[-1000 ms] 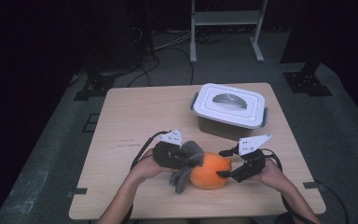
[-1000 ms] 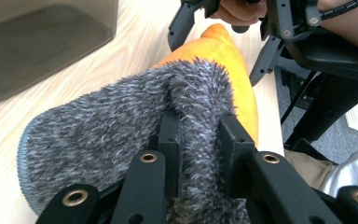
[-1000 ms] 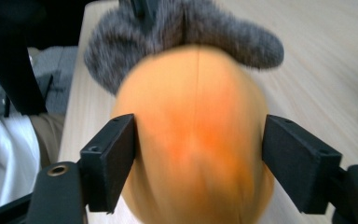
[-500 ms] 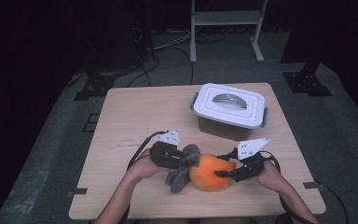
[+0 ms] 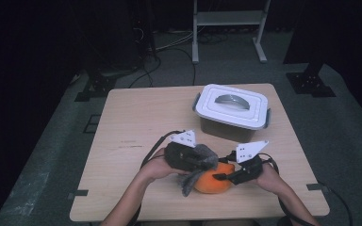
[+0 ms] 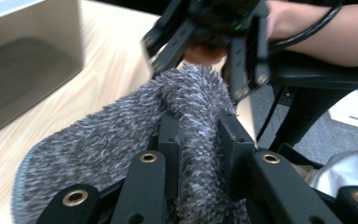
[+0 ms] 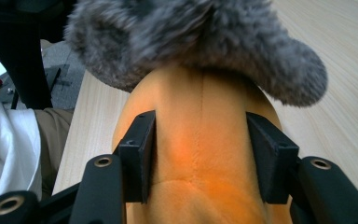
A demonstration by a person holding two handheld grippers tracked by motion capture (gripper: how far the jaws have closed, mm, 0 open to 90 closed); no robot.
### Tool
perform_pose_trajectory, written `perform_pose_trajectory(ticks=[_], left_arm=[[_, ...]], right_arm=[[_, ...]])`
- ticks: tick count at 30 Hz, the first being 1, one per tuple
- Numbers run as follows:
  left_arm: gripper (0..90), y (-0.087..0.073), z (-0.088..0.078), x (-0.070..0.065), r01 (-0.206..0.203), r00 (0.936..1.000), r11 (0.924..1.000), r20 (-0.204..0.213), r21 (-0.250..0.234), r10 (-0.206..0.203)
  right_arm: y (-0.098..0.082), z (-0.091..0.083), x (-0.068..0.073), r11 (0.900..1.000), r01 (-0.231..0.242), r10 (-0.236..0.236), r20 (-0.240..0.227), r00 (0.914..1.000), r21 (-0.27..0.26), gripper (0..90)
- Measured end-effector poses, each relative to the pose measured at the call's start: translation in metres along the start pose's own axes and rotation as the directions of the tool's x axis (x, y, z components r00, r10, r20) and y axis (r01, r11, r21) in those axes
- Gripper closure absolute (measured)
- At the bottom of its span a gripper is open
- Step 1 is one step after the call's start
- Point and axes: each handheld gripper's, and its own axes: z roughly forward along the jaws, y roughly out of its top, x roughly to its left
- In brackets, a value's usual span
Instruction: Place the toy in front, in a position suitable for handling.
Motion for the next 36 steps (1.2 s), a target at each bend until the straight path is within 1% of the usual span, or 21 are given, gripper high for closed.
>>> perform_pose_trajectory(ticks=[2,4,5,7,12,13,16,19,21,22,24,28,32,34,36], left_arm=[[73.4,0.002,0.007,-0.001,-0.009,0.9999,0.9998,0.005,0.016,0.009],[73.5,0.001,0.008,0.001,-0.010,0.9999,0.9996,0.005,0.026,0.010],[73.5,-0.001,0.008,0.002,-0.008,0.9999,0.9993,-0.007,0.037,0.008],[73.5,-0.005,0.005,0.004,-0.002,0.9999,0.9994,-0.017,0.036,0.003],[73.5,-0.019,-0.010,0.010,0.033,0.9977,0.9987,-0.060,0.040,-0.030],[73.5,-0.023,-0.013,0.012,0.039,0.9971,0.9983,-0.066,0.043,-0.037],[73.4,-0.034,-0.020,0.016,0.070,0.9940,0.9965,-0.087,0.045,-0.066],[73.4,-0.045,-0.023,0.019,0.098,0.9911,0.9941,-0.095,0.045,-0.094],[73.4,-0.049,-0.023,0.020,0.115,0.9901,0.9929,-0.086,0.032,-0.112],[73.4,-0.049,-0.023,0.020,0.116,0.9900,0.9929,-0.083,0.024,-0.114],[73.5,-0.048,-0.022,0.020,0.108,0.9912,0.9937,-0.080,0.030,-0.106],[73.5,-0.042,-0.021,0.018,0.097,0.9932,0.9951,-0.066,0.019,-0.096],[73.4,-0.031,-0.016,0.012,0.065,0.9969,0.9978,-0.047,0.016,-0.064],[73.4,-0.023,-0.012,0.009,0.045,0.9985,0.9988,-0.033,0.016,-0.045],[73.4,-0.014,-0.007,0.004,0.024,0.9996,0.9997,-0.015,0.006,-0.024]], right_arm=[[-0.001,-0.001,-0.001,1.000,-0.002,0.002,0.000,1.0000,-0.003,46.9],[-0.003,-0.003,0.000,1.000,-0.003,0.003,0.001,1.0000,-0.001,47.4],[-0.004,-0.004,0.000,1.000,-0.006,0.006,0.001,1.0000,-0.001,47.7],[-0.005,-0.004,0.000,1.000,-0.004,0.004,0.002,1.0000,0.001,48.1],[-0.006,-0.006,0.000,1.000,0.005,-0.005,0.000,1.0000,0.006,48.6],[-0.006,-0.007,0.000,1.000,0.002,-0.002,0.001,1.0000,0.006,48.6],[-0.009,-0.010,0.000,1.000,-0.001,0.001,0.002,1.0000,0.002,48.7],[-0.012,-0.013,0.000,1.000,-0.004,0.004,0.004,1.0000,0.002,48.7],[-0.013,-0.015,-0.001,1.000,-0.007,0.007,0.003,1.0000,-0.002,48.7],[-0.014,-0.015,-0.001,1.000,-0.007,0.007,0.003,1.0000,-0.005,48.7],[-0.014,-0.015,-0.001,1.000,-0.005,0.005,0.001,1.0000,-0.006,48.7],[-0.015,-0.016,-0.002,1.000,-0.007,0.007,0.001,1.0000,-0.013,48.7],[-0.014,-0.014,-0.001,1.000,-0.007,0.007,0.005,1.0000,-0.013,48.6],[-0.013,-0.013,-0.001,1.000,-0.008,0.008,0.010,0.9999,-0.010,48.5],[-0.011,-0.011,-0.001,1.000,-0.010,0.010,0.012,0.9999,-0.009,48.3]])
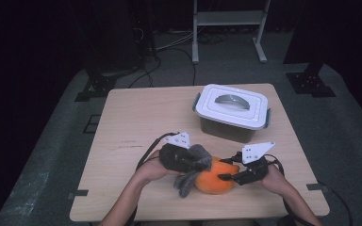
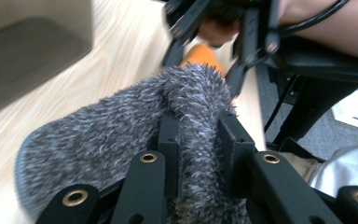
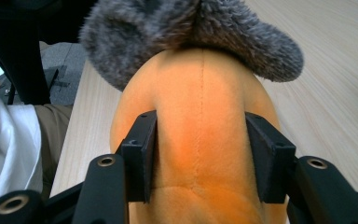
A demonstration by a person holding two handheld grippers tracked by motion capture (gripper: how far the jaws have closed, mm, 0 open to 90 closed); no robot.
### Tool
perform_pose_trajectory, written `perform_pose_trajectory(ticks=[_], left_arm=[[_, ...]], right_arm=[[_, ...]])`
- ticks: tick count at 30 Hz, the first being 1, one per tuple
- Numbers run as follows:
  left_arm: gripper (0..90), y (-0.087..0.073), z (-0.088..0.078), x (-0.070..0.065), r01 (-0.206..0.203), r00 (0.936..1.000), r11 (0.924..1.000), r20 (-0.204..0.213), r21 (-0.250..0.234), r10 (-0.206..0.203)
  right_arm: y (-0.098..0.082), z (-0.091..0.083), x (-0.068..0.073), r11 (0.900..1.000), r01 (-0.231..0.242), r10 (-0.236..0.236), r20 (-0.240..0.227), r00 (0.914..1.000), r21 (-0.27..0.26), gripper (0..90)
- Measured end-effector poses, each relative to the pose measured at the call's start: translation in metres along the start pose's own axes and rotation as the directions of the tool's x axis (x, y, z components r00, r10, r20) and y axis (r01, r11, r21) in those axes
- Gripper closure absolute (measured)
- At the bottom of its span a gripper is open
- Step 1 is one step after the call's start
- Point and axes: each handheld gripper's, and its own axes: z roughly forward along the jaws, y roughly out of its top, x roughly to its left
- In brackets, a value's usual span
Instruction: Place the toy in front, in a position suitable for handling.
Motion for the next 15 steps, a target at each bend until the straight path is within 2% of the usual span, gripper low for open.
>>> perform_pose_trajectory(ticks=[4,6,9,15], left_arm=[[73.3,0.014,0.012,-0.009,-0.041,0.9989,0.9991,0.021,0.012,0.041],[73.3,0.015,0.015,-0.009,-0.046,0.9987,0.9988,0.024,0.019,0.046],[73.4,0.011,0.012,-0.003,-0.023,0.9994,0.9997,0.026,0.008,0.023],[73.4,-0.005,0.000,0.007,0.024,0.9997,0.9997,-0.002,-0.010,-0.024]], right_arm=[[0.002,0.002,0.000,1.000,0.009,-0.010,0.003,0.9999,0.005,48.3],[0.001,0.001,0.001,1.000,0.009,-0.009,0.005,0.9999,0.005,48.3],[-0.002,-0.001,0.001,1.000,0.003,-0.003,0.007,1.0000,-0.005,48.5],[-0.002,-0.003,0.001,1.000,0.008,-0.008,0.004,1.0000,0.001,48.8]])
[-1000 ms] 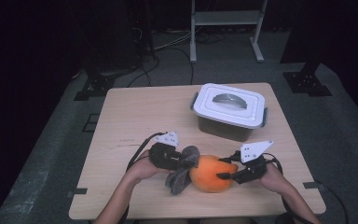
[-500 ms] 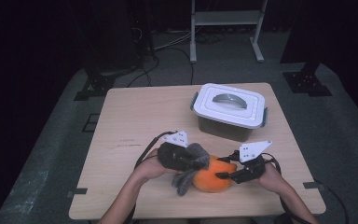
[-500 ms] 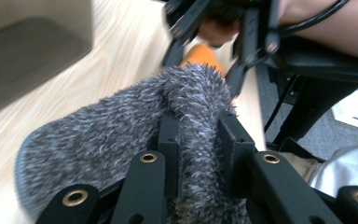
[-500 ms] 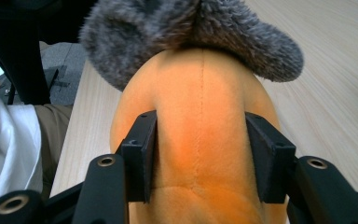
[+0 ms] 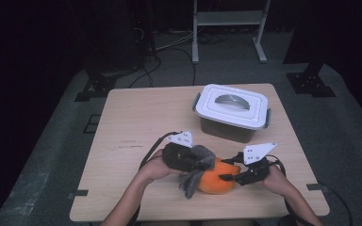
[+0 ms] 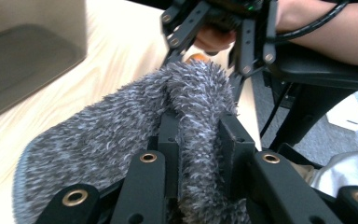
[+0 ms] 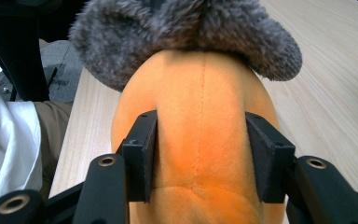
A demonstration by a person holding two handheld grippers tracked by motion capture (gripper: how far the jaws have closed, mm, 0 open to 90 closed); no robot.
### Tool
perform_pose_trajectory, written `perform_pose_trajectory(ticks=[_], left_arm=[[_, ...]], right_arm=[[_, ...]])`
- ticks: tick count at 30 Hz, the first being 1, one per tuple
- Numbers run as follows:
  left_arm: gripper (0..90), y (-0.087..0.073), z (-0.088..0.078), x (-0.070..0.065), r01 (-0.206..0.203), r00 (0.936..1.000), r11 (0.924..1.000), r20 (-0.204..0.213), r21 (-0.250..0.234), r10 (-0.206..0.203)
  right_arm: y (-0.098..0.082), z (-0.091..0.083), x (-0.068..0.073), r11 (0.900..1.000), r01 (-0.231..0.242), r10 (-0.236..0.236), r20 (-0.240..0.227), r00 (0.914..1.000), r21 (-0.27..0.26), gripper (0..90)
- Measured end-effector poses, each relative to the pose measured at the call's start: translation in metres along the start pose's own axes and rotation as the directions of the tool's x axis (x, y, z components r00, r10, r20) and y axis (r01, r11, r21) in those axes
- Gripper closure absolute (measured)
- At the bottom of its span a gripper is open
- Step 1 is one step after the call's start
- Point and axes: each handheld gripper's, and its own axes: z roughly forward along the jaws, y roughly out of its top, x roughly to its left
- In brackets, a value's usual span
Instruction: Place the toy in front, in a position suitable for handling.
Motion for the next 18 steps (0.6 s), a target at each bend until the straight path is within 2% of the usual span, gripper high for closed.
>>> perform_pose_trajectory(ticks=[6,8,11,12,14,18], left_arm=[[73.3,-0.017,-0.011,0.008,0.044,0.9983,0.9990,-0.039,0.006,-0.044],[73.3,-0.023,-0.010,0.009,0.062,0.9977,0.9981,-0.029,-0.005,-0.062],[73.4,-0.023,-0.006,0.006,0.059,0.9980,0.9981,-0.019,-0.015,-0.060],[73.3,-0.022,-0.006,0.006,0.054,0.9983,0.9984,-0.019,-0.013,-0.055],[73.4,-0.020,-0.006,0.005,0.052,0.9984,0.9986,-0.019,-0.012,-0.053],[73.3,-0.017,-0.003,0.003,0.045,0.9989,0.9989,-0.015,-0.009,-0.045]], right_arm=[[-0.004,-0.007,-0.001,1.000,-0.007,0.007,0.000,1.0000,0.002,48.7],[-0.004,-0.008,-0.002,1.000,-0.014,0.014,0.000,0.9999,0.003,48.1],[0.002,-0.006,-0.002,0.999,-0.037,0.037,-0.004,0.9993,0.028,40.2],[0.007,-0.006,-0.001,0.998,-0.049,0.049,-0.004,0.9988,0.048,34.9],[0.015,-0.007,0.001,0.996,-0.057,0.056,0.010,0.9984,0.073,29.8],[0.031,-0.003,0.009,0.996,-0.051,0.050,0.019,0.9986,0.074,24.9]])
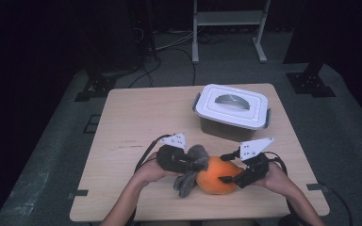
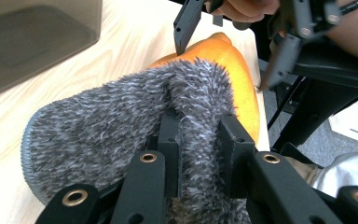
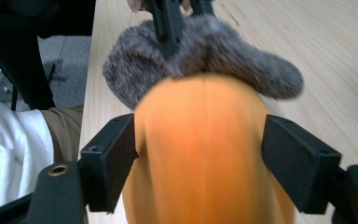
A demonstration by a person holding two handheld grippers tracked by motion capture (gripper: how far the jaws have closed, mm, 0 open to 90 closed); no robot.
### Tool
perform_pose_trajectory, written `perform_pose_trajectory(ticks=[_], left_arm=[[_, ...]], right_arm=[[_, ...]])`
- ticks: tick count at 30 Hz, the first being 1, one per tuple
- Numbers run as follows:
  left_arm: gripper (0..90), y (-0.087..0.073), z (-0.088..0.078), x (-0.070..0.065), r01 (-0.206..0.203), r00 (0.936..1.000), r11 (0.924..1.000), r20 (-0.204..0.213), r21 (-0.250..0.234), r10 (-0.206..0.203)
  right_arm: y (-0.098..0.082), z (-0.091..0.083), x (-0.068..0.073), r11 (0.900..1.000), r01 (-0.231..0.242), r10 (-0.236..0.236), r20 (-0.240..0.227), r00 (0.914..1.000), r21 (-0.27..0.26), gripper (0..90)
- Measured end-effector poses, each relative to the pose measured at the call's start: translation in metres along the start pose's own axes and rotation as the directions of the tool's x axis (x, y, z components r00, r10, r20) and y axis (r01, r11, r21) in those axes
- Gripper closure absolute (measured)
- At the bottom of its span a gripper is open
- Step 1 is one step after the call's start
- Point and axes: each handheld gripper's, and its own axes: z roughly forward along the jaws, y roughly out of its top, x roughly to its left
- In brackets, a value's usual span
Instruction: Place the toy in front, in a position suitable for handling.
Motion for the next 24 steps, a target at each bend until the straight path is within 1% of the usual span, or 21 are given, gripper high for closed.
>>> perform_pose_trajectory(ticks=[3,5,7,9,11,13,14,15,16,17,18,19,20,23,24], left_arm=[[73.4,0.002,0.002,-0.002,-0.007,1.0000,1.0000,0.005,0.003,0.007],[73.4,0.004,0.004,-0.004,-0.012,0.9999,0.9999,0.010,0.004,0.012],[73.4,0.005,0.005,-0.005,-0.017,0.9998,0.9998,0.010,0.007,0.017],[73.3,0.004,0.004,-0.004,-0.021,0.9998,0.9997,0.003,0.013,0.021],[73.4,0.001,0.002,-0.003,-0.013,0.9999,0.9999,0.001,0.010,0.013],[73.3,-0.003,0.000,-0.001,-0.003,1.0000,1.0000,0.000,-0.003,0.003],[73.3,-0.005,-0.002,0.001,0.008,0.9999,1.0000,-0.007,-0.005,-0.008],[73.4,-0.009,-0.003,0.003,0.014,0.9998,0.9999,-0.013,-0.005,-0.014],[73.4,-0.013,-0.003,0.006,0.035,0.9993,0.9993,-0.012,-0.011,-0.035],[73.4,-0.017,-0.004,0.009,0.054,0.9985,0.9985,-0.006,-0.010,-0.054],[73.4,-0.020,-0.003,0.011,0.070,0.9975,0.9974,-0.002,-0.018,-0.070],[73.4,-0.023,-0.003,0.013,0.076,0.9971,0.9966,0.012,-0.032,-0.075],[73.5,-0.023,-0.003,0.013,0.077,0.9967,0.9961,0.029,-0.043,-0.075],[73.5,-0.020,-0.002,0.011,0.079,0.9961,0.9953,0.045,-0.056,-0.077],[73.5,-0.019,-0.004,0.012,0.079,0.9960,0.9946,0.046,-0.066,-0.076]], right_arm=[[0.009,0.009,0.004,0.999,0.019,-0.020,0.025,0.9995,0.038,21.7],[0.015,0.016,0.006,0.998,0.019,-0.021,0.039,0.9990,0.055,20.5],[0.019,0.023,0.007,0.996,0.019,-0.023,0.053,0.9983,0.086,20.7],[0.019,0.028,0.007,0.993,0.023,-0.030,0.058,0.9979,0.112,22.8],[0.016,0.029,0.005,0.993,0.014,-0.020,0.053,0.9984,0.115,31.9],[0.010,0.029,0.003,0.994,0.024,-0.028,0.039,0.9989,0.107,39.5],[0.009,0.028,0.004,0.994,0.025,-0.028,0.034,0.9990,0.106,42.5],[0.008,0.026,0.005,0.993,0.045,-0.049,0.041,0.9980,0.106,46.8],[0.007,0.025,0.007,0.993,0.069,-0.074,0.047,0.9962,0.099,50.0],[0.006,0.023,0.010,0.992,0.088,-0.093,0.049,0.9945,0.096,51.5],[0.006,0.022,0.011,0.991,0.099,-0.104,0.051,0.9932,0.094,52.5],[0.006,0.022,0.011,0.990,0.105,-0.111,0.054,0.9924,0.091,53.4],[0.006,0.021,0.011,0.991,0.105,-0.110,0.054,0.9925,0.085,54.7],[0.006,0.021,0.009,0.994,0.095,-0.098,0.050,0.9939,0.051,56.6],[0.006,0.022,0.008,0.995,0.094,-0.095,0.049,0.9942,0.021,57.5]])
